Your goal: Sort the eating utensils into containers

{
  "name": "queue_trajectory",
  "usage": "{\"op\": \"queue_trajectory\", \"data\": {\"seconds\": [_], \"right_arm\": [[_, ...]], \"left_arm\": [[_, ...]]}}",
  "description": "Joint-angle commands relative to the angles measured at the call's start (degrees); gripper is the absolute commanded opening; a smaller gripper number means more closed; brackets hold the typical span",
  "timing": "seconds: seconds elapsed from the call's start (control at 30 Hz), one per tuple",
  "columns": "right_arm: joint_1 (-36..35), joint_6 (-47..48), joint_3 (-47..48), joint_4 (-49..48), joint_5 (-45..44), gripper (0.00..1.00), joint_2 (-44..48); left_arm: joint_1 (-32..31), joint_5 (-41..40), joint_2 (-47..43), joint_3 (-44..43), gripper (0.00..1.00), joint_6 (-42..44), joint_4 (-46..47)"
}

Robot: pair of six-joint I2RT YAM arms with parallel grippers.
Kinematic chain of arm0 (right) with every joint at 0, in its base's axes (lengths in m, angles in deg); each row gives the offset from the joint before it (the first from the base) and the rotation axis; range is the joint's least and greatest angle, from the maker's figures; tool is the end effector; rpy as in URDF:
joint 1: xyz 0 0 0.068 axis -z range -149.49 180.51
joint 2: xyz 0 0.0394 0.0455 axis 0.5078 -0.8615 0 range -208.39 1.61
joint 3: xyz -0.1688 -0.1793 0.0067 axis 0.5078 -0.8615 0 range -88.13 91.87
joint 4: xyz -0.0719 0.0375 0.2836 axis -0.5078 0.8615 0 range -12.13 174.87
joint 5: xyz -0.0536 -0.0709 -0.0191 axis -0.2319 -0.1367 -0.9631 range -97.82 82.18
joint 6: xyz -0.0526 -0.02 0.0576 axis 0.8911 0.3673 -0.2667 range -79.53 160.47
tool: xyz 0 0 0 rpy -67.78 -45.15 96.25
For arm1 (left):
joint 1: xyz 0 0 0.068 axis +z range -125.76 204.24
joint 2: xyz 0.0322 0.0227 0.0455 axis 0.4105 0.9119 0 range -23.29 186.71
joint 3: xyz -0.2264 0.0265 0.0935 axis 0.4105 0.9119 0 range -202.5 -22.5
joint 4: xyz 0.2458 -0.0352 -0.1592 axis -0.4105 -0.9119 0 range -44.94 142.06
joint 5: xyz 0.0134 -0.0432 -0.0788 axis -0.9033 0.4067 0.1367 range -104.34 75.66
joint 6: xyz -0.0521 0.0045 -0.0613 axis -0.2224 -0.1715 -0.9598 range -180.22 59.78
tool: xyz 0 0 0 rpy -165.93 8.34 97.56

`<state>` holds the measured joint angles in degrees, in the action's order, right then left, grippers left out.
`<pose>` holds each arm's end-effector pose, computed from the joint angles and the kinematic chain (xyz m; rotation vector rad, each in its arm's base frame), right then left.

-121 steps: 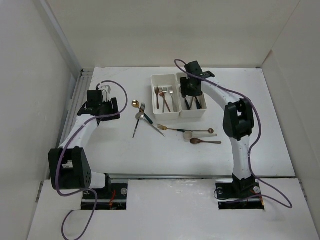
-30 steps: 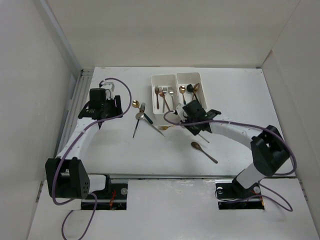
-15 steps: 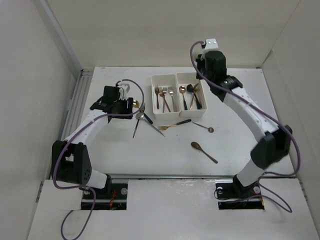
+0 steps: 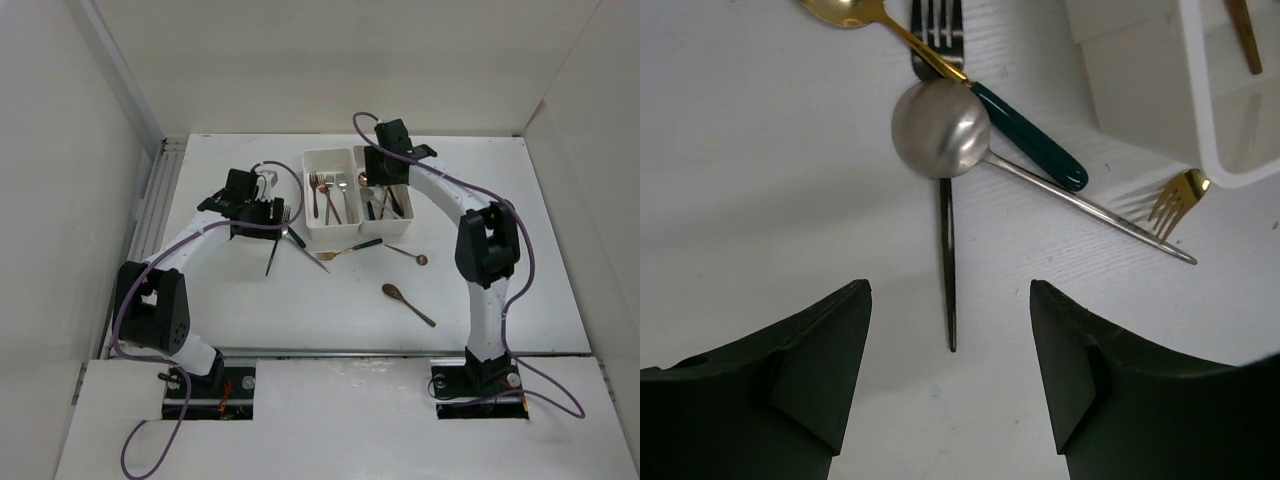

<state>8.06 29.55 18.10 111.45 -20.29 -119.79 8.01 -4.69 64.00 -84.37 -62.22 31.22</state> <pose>0.4893 0.1861 0.1932 -0.1427 2.3910 0.0081 0.3678 -0.1192 0.1805 0.3765 2.3623 -0.3513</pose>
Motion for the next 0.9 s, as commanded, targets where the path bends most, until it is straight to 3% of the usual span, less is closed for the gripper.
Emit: {"op": "queue_trajectory", "data": {"seconds": [0.0,0.13,0.27,0.33,0.5,0.7,0.87], "right_arm": [[-0.7,-2.5,-0.6,-1.2,-2.4,0.70,8.1],[-6.8,1.8,-6.8,-6.7,-3.1,0.71,17.4],[-15.7,7.9,-11.1,-3.6,6.2,0.66,19.0],[-18.5,5.3,-14.4,-1.3,5.6,0.65,19.0],[-16.9,-9.4,-25.4,8.1,5.1,0.69,25.6],[-16.9,-18.7,-42.1,17.2,8.3,0.73,35.3],[-15.8,-24.9,-50.9,17.1,8.8,0.76,38.5]], "left_arm": [[2.2,-1.7,-0.7,-2.6,0.62,-0.7,-0.6],[5.6,-2.3,-2.0,-1.1,0.63,-1.8,-0.6],[9.5,-2.3,-3.4,1.3,0.63,-2.9,-0.1],[11.5,-2.3,-5.2,1.8,0.63,-2.9,0.4],[12.9,-2.3,-7.7,2.4,0.63,-3.4,0.4],[13.5,-1.6,-10.1,2.9,0.63,-3.4,1.6],[14.0,-0.2,-10.6,2.3,0.63,-4.0,2.1]]}}
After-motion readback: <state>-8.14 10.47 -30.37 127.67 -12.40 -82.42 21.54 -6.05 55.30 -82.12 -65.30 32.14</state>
